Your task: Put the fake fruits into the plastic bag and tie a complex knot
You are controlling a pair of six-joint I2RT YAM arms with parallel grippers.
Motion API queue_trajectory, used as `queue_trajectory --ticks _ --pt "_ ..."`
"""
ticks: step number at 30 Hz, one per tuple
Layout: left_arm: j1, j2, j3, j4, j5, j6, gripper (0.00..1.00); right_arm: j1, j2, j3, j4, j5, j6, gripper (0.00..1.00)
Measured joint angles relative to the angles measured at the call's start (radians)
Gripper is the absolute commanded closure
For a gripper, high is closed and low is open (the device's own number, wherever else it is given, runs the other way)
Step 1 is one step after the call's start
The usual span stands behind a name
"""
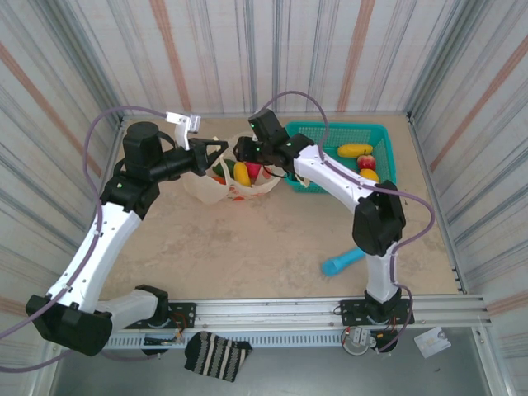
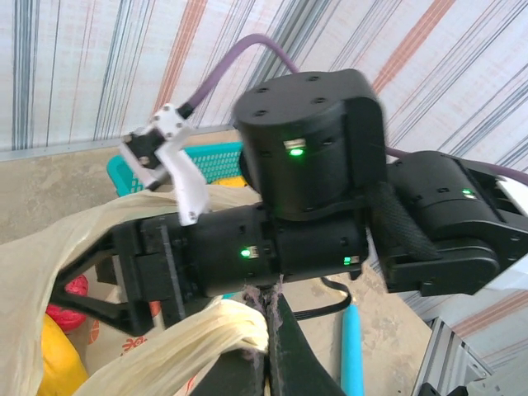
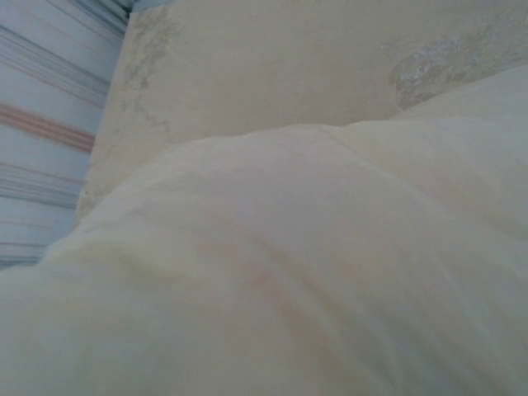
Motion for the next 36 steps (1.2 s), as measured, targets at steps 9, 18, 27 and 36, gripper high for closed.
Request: queue_trajectory --ticks 9,18,27,36 --pt "0.001 0.0 0.0 0.0 -0.011 0.0 1.0 -0.056 -0.261 -0.144 0.094 -0.108 -0.015 0.61" --pt "0.001 0.0 0.0 0.0 -0.013 -0.003 1.0 -0.178 -0.468 -0.236 0.137 -0.236 -0.011 0.56" --pt "0.001 0.0 0.0 0.0 -0.012 -0.008 1.0 -0.463 -0.473 -0.322 -0.038 -0.169 -0.088 0.48" --pt "0.0 0.0 0.0 0.0 -0.006 -0.008 1.0 -0.493 -0.195 -0.36 -0.221 -0.05 -0.203 0.25"
